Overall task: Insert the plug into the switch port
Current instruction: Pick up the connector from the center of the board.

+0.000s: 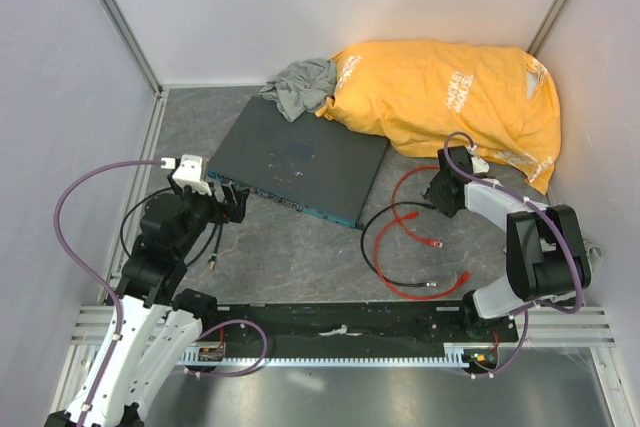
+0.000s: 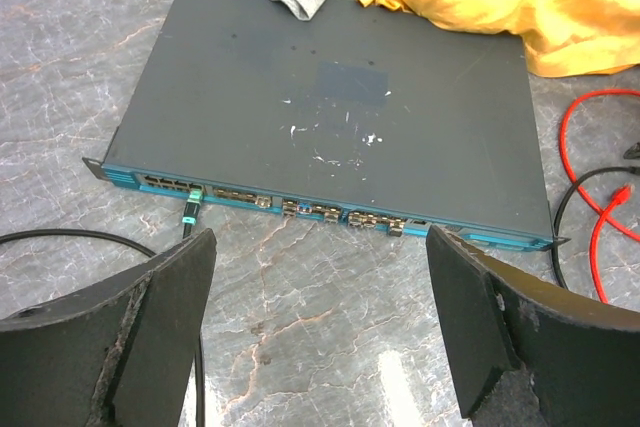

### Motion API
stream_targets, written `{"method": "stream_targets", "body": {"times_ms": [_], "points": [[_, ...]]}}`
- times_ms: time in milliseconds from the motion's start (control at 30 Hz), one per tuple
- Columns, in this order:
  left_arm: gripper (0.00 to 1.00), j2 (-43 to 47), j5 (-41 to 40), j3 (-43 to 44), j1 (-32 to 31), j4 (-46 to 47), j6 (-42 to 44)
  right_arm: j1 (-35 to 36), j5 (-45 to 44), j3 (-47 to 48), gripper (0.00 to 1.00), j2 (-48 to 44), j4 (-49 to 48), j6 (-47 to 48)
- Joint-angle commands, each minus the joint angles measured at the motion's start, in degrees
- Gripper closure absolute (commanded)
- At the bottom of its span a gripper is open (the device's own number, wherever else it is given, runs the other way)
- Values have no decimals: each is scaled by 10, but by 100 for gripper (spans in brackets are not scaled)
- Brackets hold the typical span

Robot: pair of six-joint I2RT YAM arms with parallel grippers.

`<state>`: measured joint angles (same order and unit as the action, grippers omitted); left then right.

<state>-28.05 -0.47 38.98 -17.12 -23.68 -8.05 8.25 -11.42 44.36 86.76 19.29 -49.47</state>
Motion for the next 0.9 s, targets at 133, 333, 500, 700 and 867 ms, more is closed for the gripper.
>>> {"method": "stream_targets", "body": {"times_ms": [133,333,500,700,867], "points": [[9,-13,1,-5,-1,10,-2,-5,13,11,61,21,-37,9],[10,-20,23,-5,-1,13,-2,-10,23,26,70,1,-42,19],[10,-26,23,-7,-1,14,-2,-14,13,35,66,-12,-36,43],[10,-24,28,-7,-1,14,-1,-19,25,41,50,-48,26,102],[10,-24,30,-7,-4,14,-1,-19,73,40,48,-81,86,141]]}}
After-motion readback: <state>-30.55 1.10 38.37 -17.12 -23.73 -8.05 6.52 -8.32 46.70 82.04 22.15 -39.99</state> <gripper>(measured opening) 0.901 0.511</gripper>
